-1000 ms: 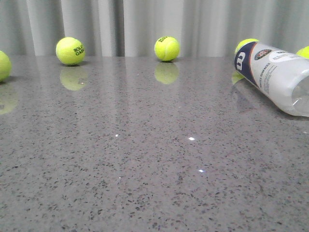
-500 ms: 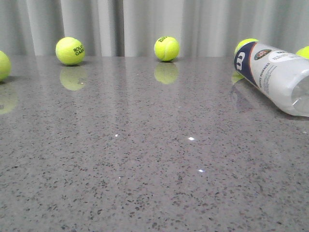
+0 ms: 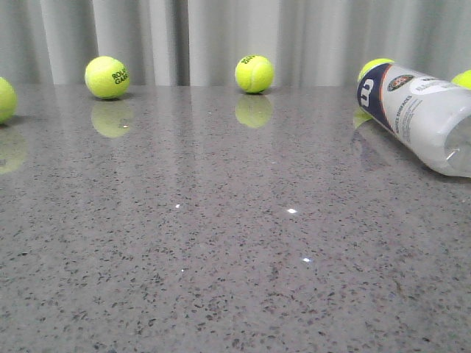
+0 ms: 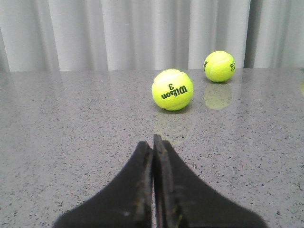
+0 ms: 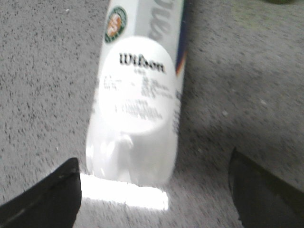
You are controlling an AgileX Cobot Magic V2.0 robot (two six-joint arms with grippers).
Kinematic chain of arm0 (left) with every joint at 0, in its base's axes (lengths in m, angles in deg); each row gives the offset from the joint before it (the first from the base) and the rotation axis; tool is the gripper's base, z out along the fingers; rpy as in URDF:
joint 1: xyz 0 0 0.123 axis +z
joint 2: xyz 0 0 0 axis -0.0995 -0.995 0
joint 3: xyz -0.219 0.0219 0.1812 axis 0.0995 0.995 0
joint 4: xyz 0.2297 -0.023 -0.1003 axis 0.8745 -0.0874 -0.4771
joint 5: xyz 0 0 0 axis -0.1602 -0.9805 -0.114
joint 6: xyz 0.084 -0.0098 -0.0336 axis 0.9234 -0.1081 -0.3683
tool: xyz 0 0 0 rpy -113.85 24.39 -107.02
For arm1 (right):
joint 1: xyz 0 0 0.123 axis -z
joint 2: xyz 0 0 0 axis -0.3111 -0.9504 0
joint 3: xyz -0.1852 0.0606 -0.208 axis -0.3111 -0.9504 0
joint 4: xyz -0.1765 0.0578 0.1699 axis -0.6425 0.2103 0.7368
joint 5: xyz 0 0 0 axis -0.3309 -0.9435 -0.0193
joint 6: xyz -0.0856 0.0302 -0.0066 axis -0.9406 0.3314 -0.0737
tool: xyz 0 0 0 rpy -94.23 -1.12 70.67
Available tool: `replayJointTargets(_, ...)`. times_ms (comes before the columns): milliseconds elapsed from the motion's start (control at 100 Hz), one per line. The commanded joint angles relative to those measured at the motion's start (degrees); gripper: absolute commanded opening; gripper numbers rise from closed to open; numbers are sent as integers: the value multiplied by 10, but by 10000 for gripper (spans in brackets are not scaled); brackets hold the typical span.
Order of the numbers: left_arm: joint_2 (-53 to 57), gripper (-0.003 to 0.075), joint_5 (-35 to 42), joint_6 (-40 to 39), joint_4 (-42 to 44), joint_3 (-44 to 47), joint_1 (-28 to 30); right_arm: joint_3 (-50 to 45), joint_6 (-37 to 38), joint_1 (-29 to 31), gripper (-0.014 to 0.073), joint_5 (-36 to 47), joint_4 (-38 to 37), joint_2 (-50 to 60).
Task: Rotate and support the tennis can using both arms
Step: 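Grasp the can with the right gripper and carry it toward the center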
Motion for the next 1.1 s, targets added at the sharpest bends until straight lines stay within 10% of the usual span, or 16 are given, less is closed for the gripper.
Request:
replayJointTargets(0,20,-19,41,-5,0,25,-5,56,13,-9,624,12,8,-37)
replayJointTargets(420,20,-19,41,-5,0,25,-5,140,28,-10,612,13,23,-208)
replayJointTargets(740,20,-19,41,-5,0,25,-5,156,26,-28,203,4,5,-203)
replayJointTargets(1090,20,-19,41,-5,0,25,-5,286,-234,-203,205,-69,-66,-234)
